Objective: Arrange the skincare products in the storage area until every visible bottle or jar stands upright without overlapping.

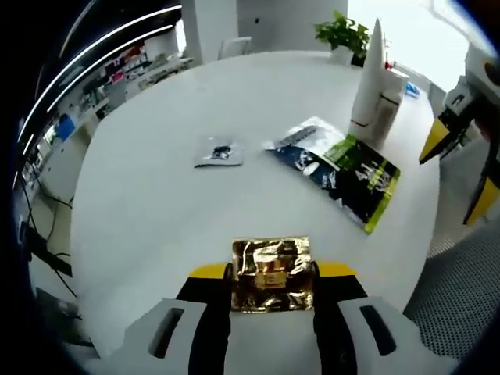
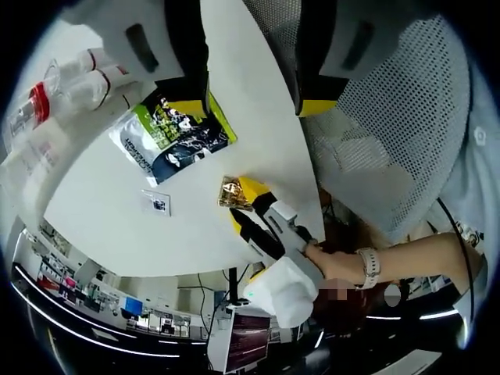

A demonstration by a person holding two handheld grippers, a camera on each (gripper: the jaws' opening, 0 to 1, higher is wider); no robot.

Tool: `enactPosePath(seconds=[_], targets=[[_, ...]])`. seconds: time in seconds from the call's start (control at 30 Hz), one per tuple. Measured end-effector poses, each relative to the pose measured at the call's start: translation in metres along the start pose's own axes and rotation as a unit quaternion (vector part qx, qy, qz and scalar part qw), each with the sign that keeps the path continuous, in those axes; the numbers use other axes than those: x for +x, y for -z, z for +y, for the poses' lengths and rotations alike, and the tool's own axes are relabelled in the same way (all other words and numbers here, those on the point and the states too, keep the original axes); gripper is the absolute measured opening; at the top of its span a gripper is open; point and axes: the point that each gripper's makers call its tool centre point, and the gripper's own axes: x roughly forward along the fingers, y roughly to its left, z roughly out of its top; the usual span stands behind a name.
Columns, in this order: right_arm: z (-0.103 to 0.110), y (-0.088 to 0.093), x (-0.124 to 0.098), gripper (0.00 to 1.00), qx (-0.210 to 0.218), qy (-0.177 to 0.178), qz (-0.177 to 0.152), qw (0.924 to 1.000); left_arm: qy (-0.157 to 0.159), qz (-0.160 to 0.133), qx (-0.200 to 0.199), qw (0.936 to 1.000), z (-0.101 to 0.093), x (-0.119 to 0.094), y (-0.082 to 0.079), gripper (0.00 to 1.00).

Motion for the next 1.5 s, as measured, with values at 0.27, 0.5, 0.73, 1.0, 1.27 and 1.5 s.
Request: enactPosePath(seconds=[0.27,0.5,0.73,1.0,1.27,1.5], targets=[[-0.001,0.0,-0.002,0.43,0.002,0.002,-0.002,1.0,-0.001,0.002,0.002,1.0,-0.001,0.0,-0.002,0.37],[-0.003,0.0,-0.005,0.43,0.007,0.007,-0.007,0.9999,0.0,0.004,0.014,0.9999,-0.003,0.003,-0.01,0.36],[-0.003,0.001,-0.007,0.43,0.011,0.01,-0.009,0.9998,0.001,-0.005,0.015,0.9999,-0.001,0.011,-0.028,0.36],[-0.003,0.003,-0.009,0.43,0.015,0.013,-0.009,0.9998,-0.001,-0.013,0.006,0.9999,0.001,0.025,-0.048,0.36],[-0.003,0.006,-0.011,0.43,0.02,0.015,-0.008,0.9997,-0.022,-0.006,-0.011,0.9997,0.012,0.038,-0.051,0.37],[-0.004,0.007,-0.013,0.43,0.024,0.018,-0.01,0.9995,-0.005,-0.026,-0.022,0.9994,0.009,0.033,-0.054,0.39]])
